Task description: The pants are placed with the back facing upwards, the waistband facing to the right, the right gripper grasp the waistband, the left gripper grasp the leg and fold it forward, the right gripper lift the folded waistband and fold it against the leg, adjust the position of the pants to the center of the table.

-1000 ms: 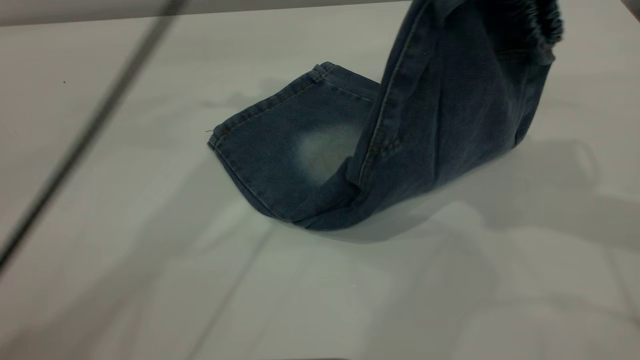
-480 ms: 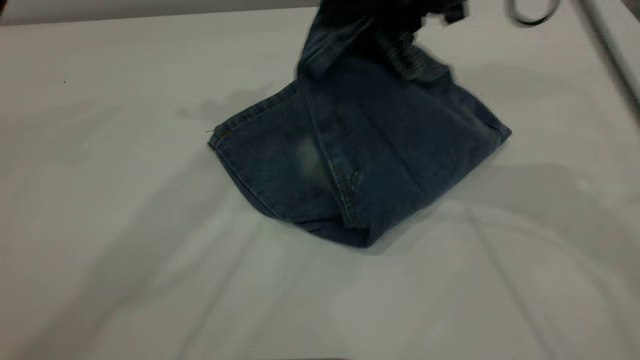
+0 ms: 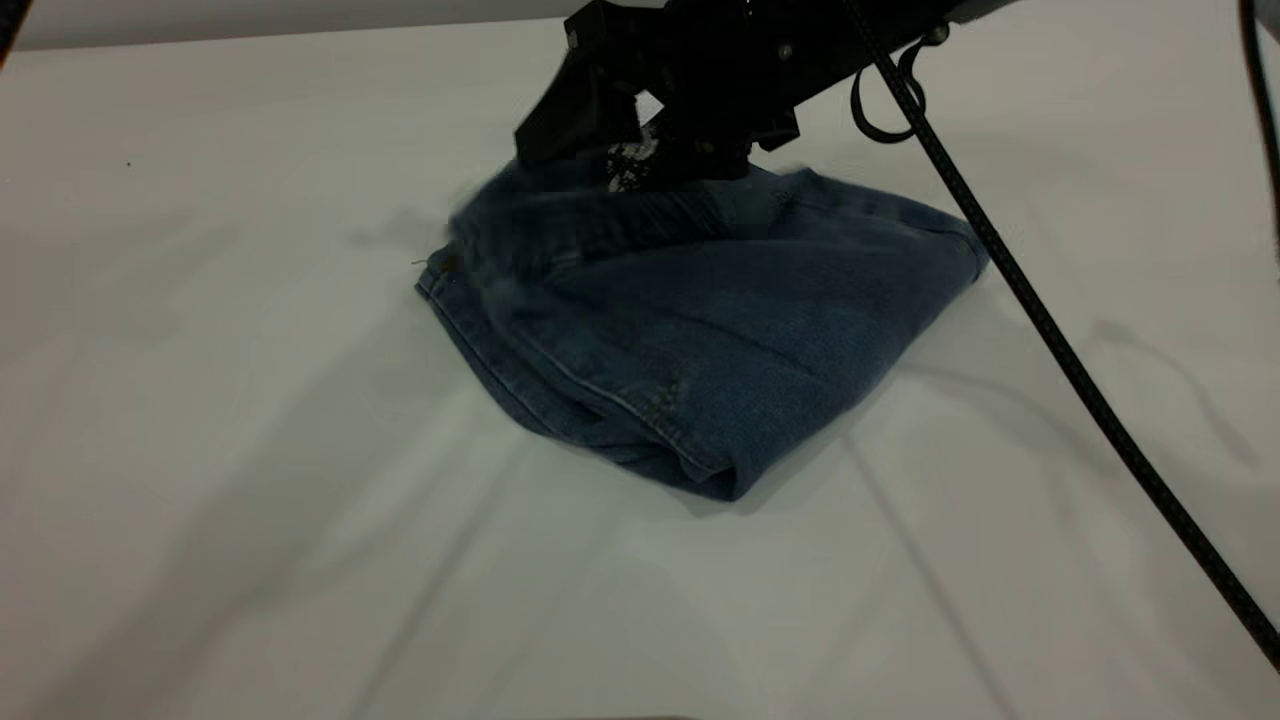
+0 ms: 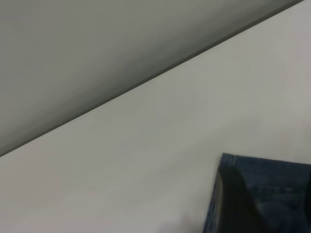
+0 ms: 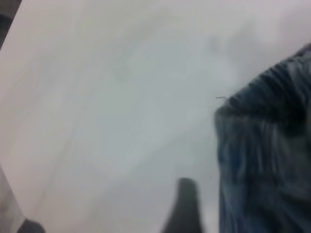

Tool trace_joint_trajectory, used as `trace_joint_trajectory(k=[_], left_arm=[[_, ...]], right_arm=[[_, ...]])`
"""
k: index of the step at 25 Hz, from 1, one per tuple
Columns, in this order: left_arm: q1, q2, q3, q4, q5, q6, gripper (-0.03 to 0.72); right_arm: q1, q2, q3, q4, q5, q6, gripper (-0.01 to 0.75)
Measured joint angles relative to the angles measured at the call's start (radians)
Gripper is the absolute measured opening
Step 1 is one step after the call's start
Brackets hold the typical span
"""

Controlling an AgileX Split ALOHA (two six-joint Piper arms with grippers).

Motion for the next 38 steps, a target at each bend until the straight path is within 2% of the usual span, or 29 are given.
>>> trace_joint_trajectory(k=[3,7,10,14,17,20,23,26,32,38], left_arm=[[0.000,0.000,0.000,0.000,0.014,0.001,0.317],[-0.003,0.000,0.000,-0.002,0.101,0.038,0.317],[-0.023,0.011,0.000,-0.047,0.226,0.139,0.317],[-0.062,0.071,0.000,-0.179,0.334,0.409,0.317],[-0.088,0.150,0.000,-0.274,0.334,0.626,0.323],[-0.113,0.241,0.000,-0.330,0.289,0.782,0.379],[-0.131,0.322,-0.001,-0.337,0.234,0.819,0.471],[-0.134,0.401,-0.015,-0.317,0.220,0.824,0.521],[-0.134,0.502,-0.028,-0.212,0.176,0.765,0.528],[-0.134,0.567,-0.030,-0.180,0.124,0.629,0.528]], right_arm=[[0.000,-0.017,-0.011,-0.053,0.021,0.034,0.644],[-0.052,-0.074,-0.011,-0.190,0.026,0.155,0.640],[-0.150,-0.112,-0.012,-0.328,0.030,0.308,0.603],[-0.304,-0.139,-0.012,-0.457,0.114,0.461,0.565],[-0.399,-0.156,-0.012,-0.487,0.191,0.498,0.561],[-0.468,-0.176,-0.012,-0.489,0.232,0.502,0.560],[-0.501,-0.190,-0.012,-0.490,0.246,0.502,0.560],[-0.506,-0.193,-0.012,-0.490,0.266,0.502,0.559],[-0.506,-0.193,-0.012,-0.490,0.315,0.501,0.559],[-0.506,-0.194,-0.012,-0.490,0.350,0.500,0.559]])
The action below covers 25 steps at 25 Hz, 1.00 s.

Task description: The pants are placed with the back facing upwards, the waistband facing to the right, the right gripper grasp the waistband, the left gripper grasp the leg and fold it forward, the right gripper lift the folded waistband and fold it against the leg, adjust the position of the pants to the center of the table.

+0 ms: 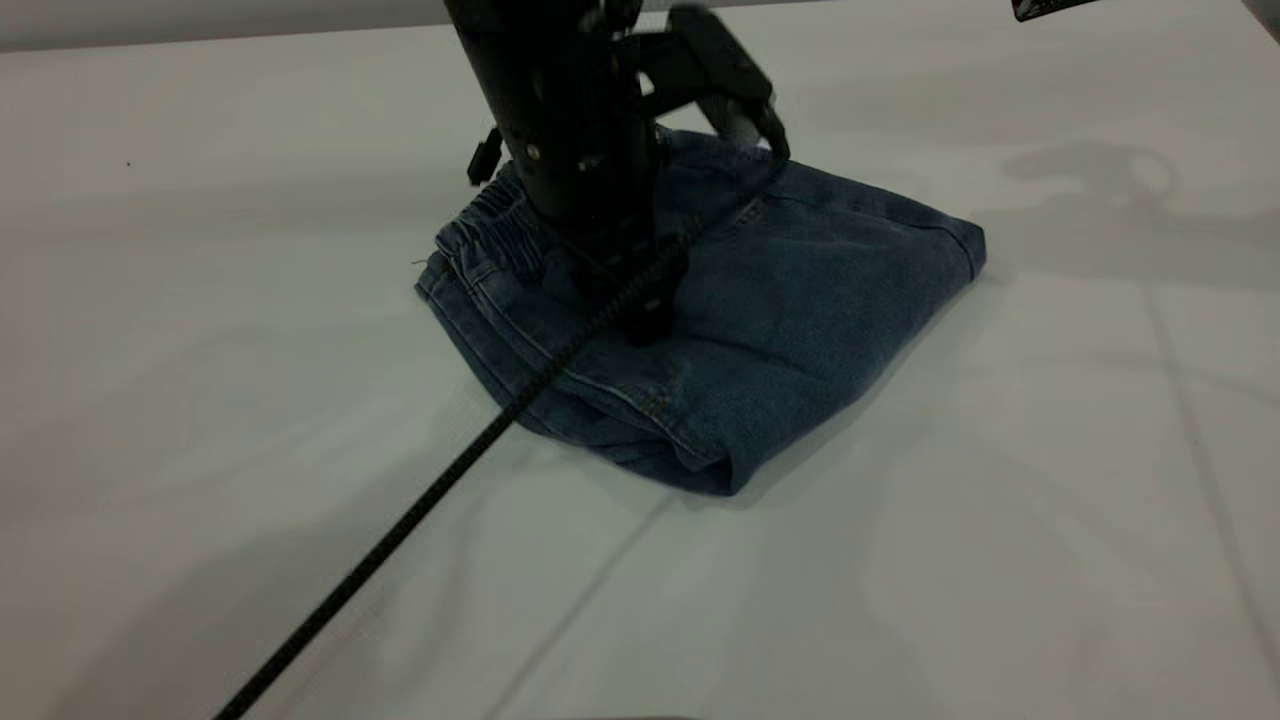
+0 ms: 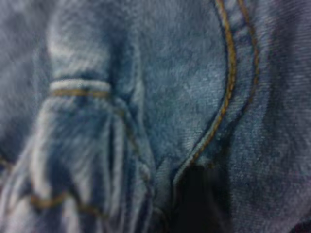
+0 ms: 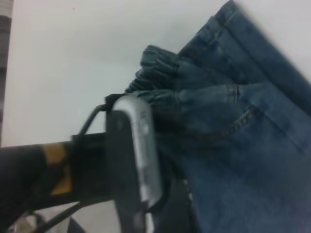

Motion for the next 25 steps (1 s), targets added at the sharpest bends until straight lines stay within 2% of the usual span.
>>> trace_joint_trajectory(k=[4,10,16,21,25], left_arm=[[0.002,0.013,-0.003,0.006,-0.007,-0.095,0.528],[0.010,0.013,-0.005,0.006,-0.007,-0.346,0.528],[0.010,0.014,-0.008,0.016,0.001,-0.699,0.514],[0.010,0.014,-0.009,0.122,0.065,-0.977,0.485],[0.010,0.014,-0.009,0.209,0.107,-1.272,0.484]], right_arm=[[0.000,0.000,0.000,-0.001,0.015,-0.002,0.559],[0.000,0.000,0.000,-0.004,0.026,-0.006,0.559],[0.000,-0.003,0.000,-0.004,0.039,-0.010,0.559],[0.000,-0.003,0.000,-0.019,0.045,-0.014,0.559],[0.000,-0.003,0.000,-0.020,0.052,-0.018,0.559]])
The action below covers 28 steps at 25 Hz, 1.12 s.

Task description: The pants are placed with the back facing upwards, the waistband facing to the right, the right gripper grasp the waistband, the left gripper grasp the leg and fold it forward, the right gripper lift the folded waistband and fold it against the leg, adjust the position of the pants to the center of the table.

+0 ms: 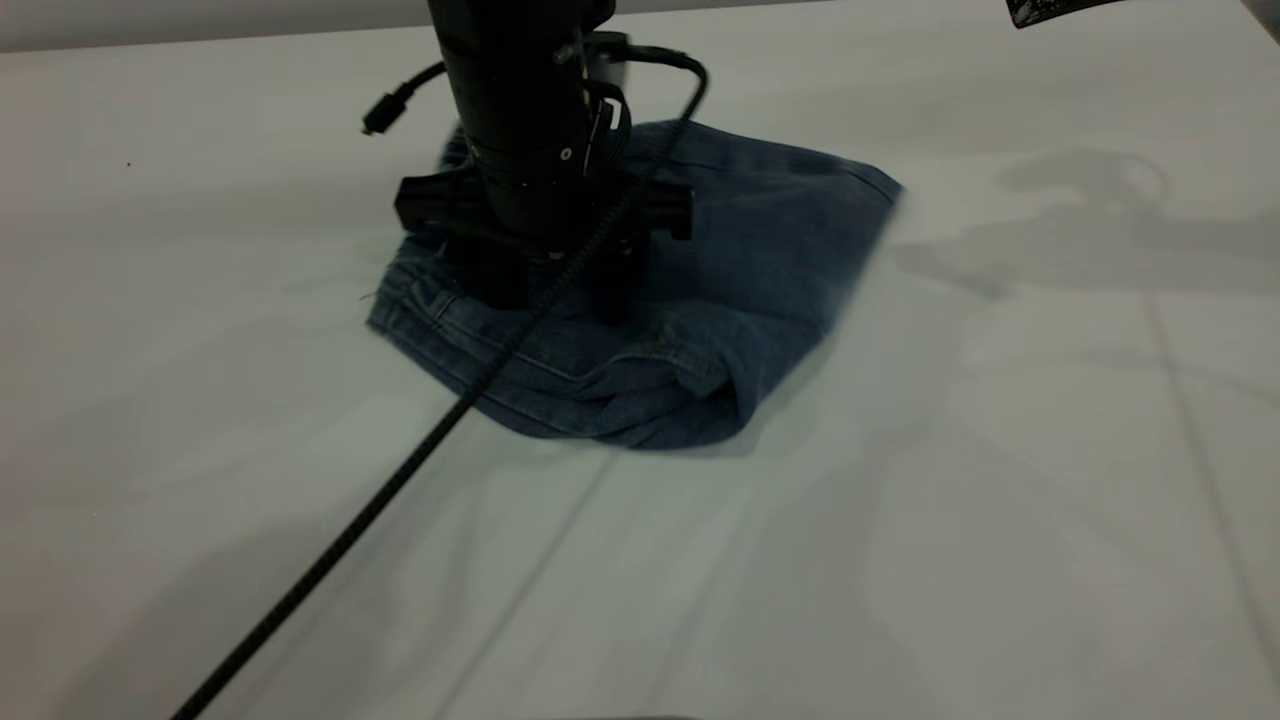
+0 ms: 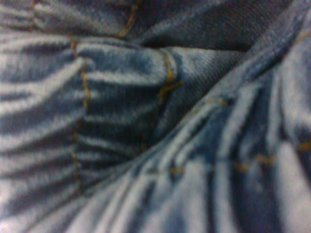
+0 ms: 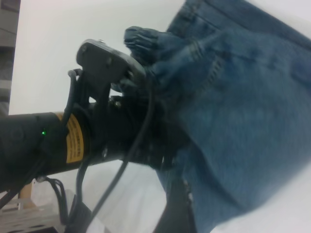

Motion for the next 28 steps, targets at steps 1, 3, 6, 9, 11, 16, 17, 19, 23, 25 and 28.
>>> trace_joint_trajectory(k=[1,3,6,9,11,16,17,19,23,25,28], left_arm=[[0.000,0.000,0.000,0.012,0.004,-0.064,0.483],[-0.001,0.000,0.000,0.024,0.010,-0.174,0.482],[-0.010,0.000,0.000,0.035,0.006,-0.342,0.482],[-0.021,0.001,0.000,0.037,-0.015,-0.468,0.482],[-0.031,0.003,0.000,0.031,-0.032,-0.528,0.482],[-0.040,0.004,0.000,0.017,-0.043,-0.591,0.482],[-0.040,0.004,0.000,0.015,-0.043,-0.591,0.482],[-0.042,-0.003,0.000,0.014,-0.042,-0.572,0.482],[-0.061,-0.066,0.001,0.010,-0.041,-0.493,0.481],[-0.073,-0.117,0.001,0.017,-0.040,-0.448,0.480],[-0.084,-0.201,0.001,0.047,-0.039,-0.381,0.480]], right_arm=[[0.000,0.000,0.000,0.000,0.001,0.000,0.559],[0.000,0.000,0.000,0.000,0.002,0.000,0.559],[0.000,0.000,0.000,0.000,0.004,0.000,0.559],[0.000,0.000,0.000,0.000,0.004,0.000,0.559],[0.000,0.000,0.000,0.000,0.004,0.000,0.559],[0.000,0.000,0.000,0.000,0.006,0.000,0.559],[0.000,0.000,0.000,0.000,0.007,0.000,0.559],[0.000,0.000,0.000,0.000,0.007,0.000,0.559],[0.000,0.000,0.000,0.000,0.007,0.000,0.559],[0.000,0.000,-0.002,0.000,0.009,0.000,0.559],[0.000,0.000,-0.029,-0.002,0.037,0.005,0.559]])
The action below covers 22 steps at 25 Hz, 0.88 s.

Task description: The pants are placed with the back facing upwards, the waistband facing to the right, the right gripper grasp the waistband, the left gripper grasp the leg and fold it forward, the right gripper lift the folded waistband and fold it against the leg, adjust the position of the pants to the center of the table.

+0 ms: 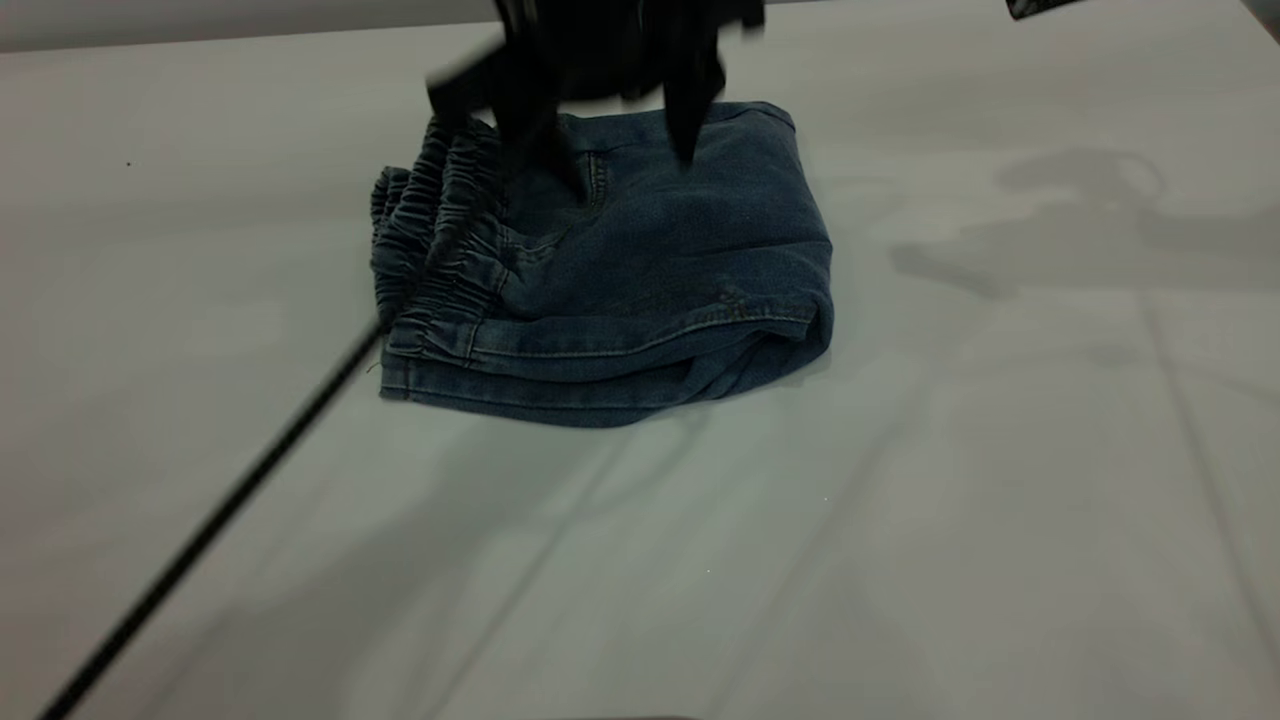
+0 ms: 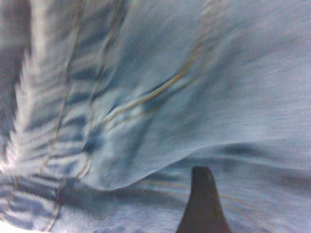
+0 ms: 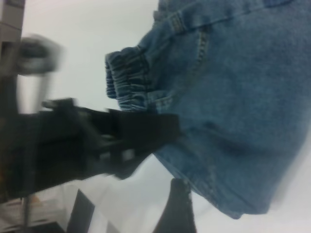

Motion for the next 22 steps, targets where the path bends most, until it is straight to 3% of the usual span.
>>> trace_joint_trajectory(k=[7,14,19,22], left_arm=[[-0.004,-0.219,0.000,0.156,0.086,0.364,0.480],[-0.004,-0.443,0.000,0.184,0.349,0.810,0.480],[-0.004,-0.567,0.000,0.181,0.590,0.925,0.480],[-0.004,-0.630,0.001,0.154,0.612,0.965,0.480]], right_arm=[[0.000,-0.054,-0.093,-0.049,0.080,0.026,0.542],[0.000,-0.254,-0.098,-0.234,0.103,0.141,0.515],[0.000,-0.463,-0.098,-0.393,0.118,0.242,0.512],[0.000,-0.588,-0.098,-0.516,0.132,0.313,0.512]])
